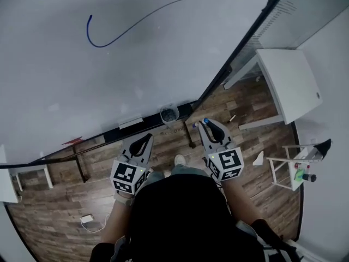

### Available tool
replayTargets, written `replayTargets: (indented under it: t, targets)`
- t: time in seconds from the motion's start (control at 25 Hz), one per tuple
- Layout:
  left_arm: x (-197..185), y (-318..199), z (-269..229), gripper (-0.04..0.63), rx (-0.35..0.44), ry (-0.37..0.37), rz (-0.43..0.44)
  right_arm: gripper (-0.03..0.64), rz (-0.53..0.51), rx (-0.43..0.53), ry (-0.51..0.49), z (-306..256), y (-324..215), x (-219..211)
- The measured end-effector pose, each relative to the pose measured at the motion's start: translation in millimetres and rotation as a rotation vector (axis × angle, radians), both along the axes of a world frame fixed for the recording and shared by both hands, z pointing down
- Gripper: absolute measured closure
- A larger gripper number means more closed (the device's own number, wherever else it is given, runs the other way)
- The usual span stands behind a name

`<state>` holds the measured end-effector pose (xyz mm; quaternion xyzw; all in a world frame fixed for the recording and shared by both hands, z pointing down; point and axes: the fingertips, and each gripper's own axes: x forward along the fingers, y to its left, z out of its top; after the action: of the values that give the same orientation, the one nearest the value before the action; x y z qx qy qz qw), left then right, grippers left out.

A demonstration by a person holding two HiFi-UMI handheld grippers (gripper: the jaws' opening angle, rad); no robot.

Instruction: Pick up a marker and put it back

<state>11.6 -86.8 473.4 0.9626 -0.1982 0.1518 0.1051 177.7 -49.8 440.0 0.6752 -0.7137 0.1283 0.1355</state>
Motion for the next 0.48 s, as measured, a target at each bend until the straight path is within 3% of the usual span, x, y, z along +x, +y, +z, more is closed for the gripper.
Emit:
replayTargets:
  t: [0.48]
  targets:
    - [-56,-9,1,0.572,-0.013,-0.018,-0.238,0.525,-0.231,0.042,0.005,-10,-66,-49]
